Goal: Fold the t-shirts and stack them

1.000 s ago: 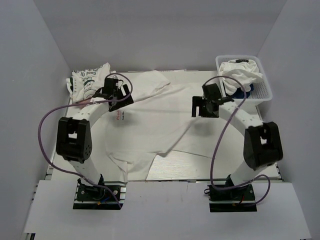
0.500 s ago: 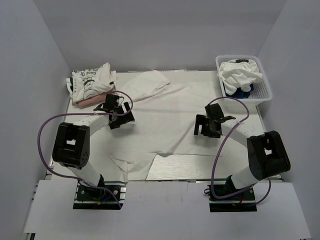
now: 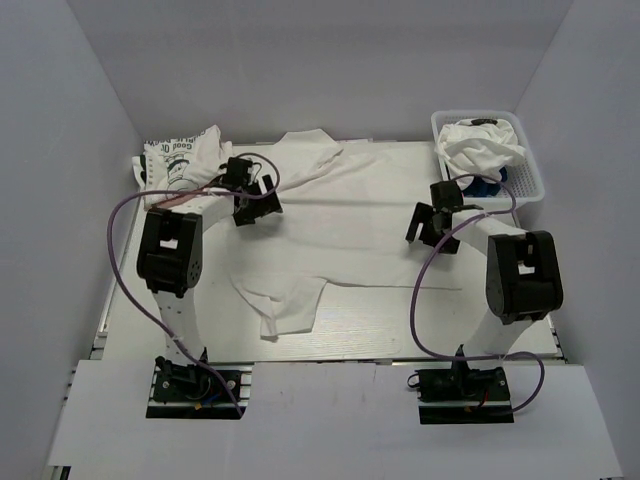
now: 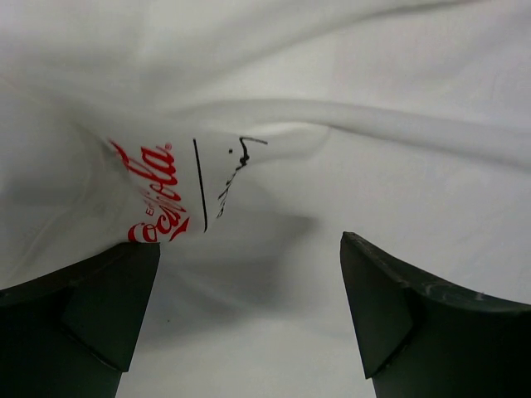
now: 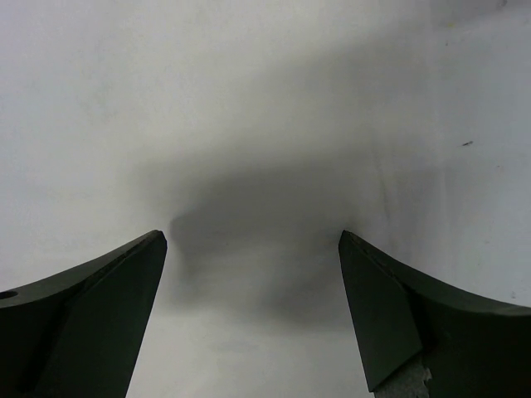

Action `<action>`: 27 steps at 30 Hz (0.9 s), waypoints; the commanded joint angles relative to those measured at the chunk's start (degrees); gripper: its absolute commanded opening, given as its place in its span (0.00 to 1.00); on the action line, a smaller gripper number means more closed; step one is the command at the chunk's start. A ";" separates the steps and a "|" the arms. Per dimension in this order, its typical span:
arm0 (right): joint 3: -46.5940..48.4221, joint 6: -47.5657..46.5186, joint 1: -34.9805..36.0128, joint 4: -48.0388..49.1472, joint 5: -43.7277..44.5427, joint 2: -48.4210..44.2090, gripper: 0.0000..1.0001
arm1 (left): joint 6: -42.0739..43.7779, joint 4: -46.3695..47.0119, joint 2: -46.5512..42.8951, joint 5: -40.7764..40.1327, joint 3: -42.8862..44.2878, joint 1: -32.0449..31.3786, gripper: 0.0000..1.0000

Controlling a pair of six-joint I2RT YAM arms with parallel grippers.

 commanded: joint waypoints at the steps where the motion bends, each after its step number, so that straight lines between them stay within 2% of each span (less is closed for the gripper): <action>1: 3.72 -2.76 -0.10 -3.09 2.72 -0.66 0.90 | 2.32 -6.16 1.83 0.61 5.57 -0.31 1.00; 3: 3.03 -3.64 1.22 -2.31 1.32 -2.34 0.90 | 2.32 -7.49 -1.50 0.61 4.36 -0.93 1.00; 8: -3.38 -4.18 4.38 -0.98 2.45 -9.90 0.90 | -2.51 -11.00 -17.40 4.39 -7.49 -3.65 1.00; 12: -7.25 -3.21 6.31 -1.51 5.35 -16.04 0.90 | -8.22 -15.65 -32.85 -0.25 -19.87 -6.82 1.00; 16: -8.93 -1.89 7.20 -1.69 5.70 -19.83 0.90 | -12.43 -19.80 -40.86 -0.02 -27.71 -9.54 1.00; 21: -11.82 -1.28 7.37 -1.86 5.71 -23.43 0.90 | -14.64 -20.32 -43.44 4.30 -35.79 -12.18 1.00; 24: -14.11 -0.92 7.55 -1.43 4.31 -24.31 0.90 | -16.22 -19.28 -43.44 4.82 -38.70 -13.50 0.95; 27: -15.52 -0.57 7.37 -1.07 4.12 -24.23 0.90 | -16.75 -17.70 -42.83 4.83 -39.41 -15.78 0.85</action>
